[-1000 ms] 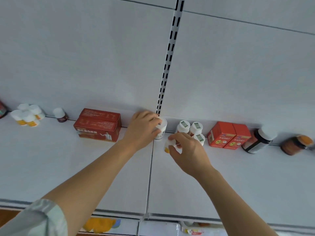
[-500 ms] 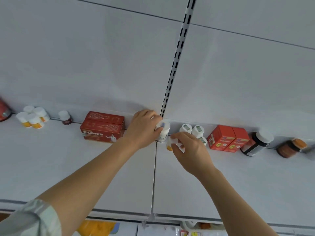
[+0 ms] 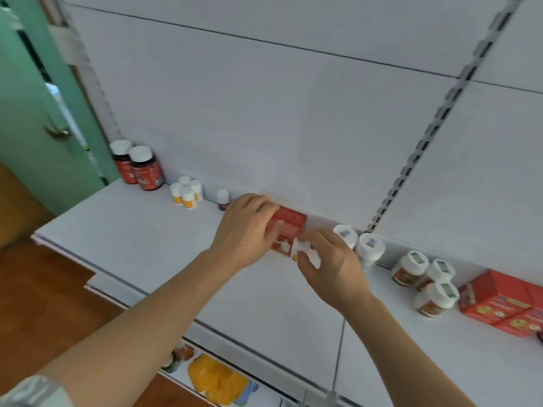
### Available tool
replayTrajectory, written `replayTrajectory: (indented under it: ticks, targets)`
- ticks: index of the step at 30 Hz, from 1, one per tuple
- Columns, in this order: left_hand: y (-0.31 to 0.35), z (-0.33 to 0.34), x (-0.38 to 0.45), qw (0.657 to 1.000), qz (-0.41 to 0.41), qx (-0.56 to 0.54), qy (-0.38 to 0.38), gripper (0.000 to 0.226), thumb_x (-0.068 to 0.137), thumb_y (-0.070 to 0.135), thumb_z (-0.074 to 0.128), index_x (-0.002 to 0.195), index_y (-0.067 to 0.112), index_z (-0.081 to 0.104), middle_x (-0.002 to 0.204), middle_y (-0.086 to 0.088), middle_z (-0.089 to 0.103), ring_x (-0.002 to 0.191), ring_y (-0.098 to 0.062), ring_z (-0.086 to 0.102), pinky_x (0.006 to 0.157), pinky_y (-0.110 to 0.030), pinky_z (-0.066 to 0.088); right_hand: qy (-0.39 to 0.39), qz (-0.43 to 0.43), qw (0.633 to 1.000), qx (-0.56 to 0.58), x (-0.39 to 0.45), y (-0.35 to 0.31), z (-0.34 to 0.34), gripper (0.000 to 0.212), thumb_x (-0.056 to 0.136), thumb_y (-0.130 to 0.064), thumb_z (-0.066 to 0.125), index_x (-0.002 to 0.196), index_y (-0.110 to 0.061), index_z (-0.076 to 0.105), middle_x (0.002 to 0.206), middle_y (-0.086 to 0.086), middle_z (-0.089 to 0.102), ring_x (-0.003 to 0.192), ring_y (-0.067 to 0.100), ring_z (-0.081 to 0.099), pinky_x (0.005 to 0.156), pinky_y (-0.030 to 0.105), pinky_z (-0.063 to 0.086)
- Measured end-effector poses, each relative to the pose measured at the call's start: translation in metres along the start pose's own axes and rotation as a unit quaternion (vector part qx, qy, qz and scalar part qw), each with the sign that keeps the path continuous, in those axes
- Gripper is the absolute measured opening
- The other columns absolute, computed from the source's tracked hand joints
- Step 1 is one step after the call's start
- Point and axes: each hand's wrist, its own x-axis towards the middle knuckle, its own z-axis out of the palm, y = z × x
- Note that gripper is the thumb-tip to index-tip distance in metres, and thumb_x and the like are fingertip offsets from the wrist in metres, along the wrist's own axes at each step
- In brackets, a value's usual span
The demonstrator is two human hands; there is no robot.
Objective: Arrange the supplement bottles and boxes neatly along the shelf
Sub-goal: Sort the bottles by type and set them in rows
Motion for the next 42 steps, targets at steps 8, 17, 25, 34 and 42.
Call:
replayTrajectory:
  ticks: [8, 17, 25, 34, 42]
  targets:
    - [-0.116, -0.045, -0.037, 0.999, -0.041, 0.015, -0.003, 0.029, 0.092, 0.036, 0.053, 0.106, 0.014, 0.066, 0.103, -0.001, 0.065, 0.096, -0.023, 0.058, 0.082, -0.037, 0.047, -0.022, 0.000, 0.999, 0.031, 0.052, -0.083, 0.088, 0.024, 0.084, -0.017, 0.069, 0.107, -0.015, 0.067, 0.104, -0.003, 0.068, 0.084, 0.018, 0.063, 0.071, 0.032, 0.055]
    - [-0.241, -0.074, -0.075, 0.996, -0.059, 0.006, -0.062, 0.037, 0.092, 0.039, 0.055, 0.119, 0.015, 0.061, 0.114, -0.001, 0.062, 0.107, -0.022, 0.056, 0.089, -0.036, 0.048, -0.040, 0.063, 0.996, 0.039, 0.097, -0.167, 0.197, 0.020, 0.084, -0.009, 0.067, 0.103, -0.014, 0.068, 0.102, 0.000, 0.071, 0.086, 0.024, 0.067, 0.072, 0.041, 0.057]
    - [-0.290, -0.069, -0.066, 0.993, -0.079, -0.017, -0.081, 0.042, 0.094, 0.039, 0.056, 0.129, 0.015, 0.057, 0.130, -0.003, 0.058, 0.120, -0.023, 0.052, 0.100, -0.036, 0.043, -0.028, 0.050, 0.998, 0.003, 0.139, -0.174, 0.249, 0.016, 0.084, -0.008, 0.069, 0.099, -0.011, 0.069, 0.089, 0.005, 0.070, 0.077, 0.028, 0.066, 0.061, 0.036, 0.052]
    - [-0.328, -0.053, -0.054, 0.993, -0.069, -0.032, -0.087, 0.042, 0.093, 0.042, 0.055, 0.126, 0.016, 0.058, 0.123, 0.001, 0.058, 0.113, -0.020, 0.052, 0.095, -0.035, 0.046, -0.028, 0.049, 0.998, -0.025, 0.154, -0.164, 0.293, 0.016, 0.079, -0.002, 0.074, 0.092, -0.010, 0.068, 0.086, 0.005, 0.066, 0.064, 0.030, 0.060, 0.051, 0.034, 0.049]
    - [-0.352, -0.042, -0.037, 0.992, -0.010, -0.069, -0.100, 0.036, 0.092, 0.038, 0.058, 0.118, 0.014, 0.061, 0.119, 0.000, 0.059, 0.111, -0.020, 0.052, 0.092, -0.035, 0.047, 0.013, 0.060, 0.988, -0.142, 0.153, -0.168, 0.303, 0.018, 0.074, -0.006, 0.078, 0.089, -0.012, 0.069, 0.093, 0.009, 0.061, 0.077, 0.032, 0.054, 0.051, 0.033, 0.045]
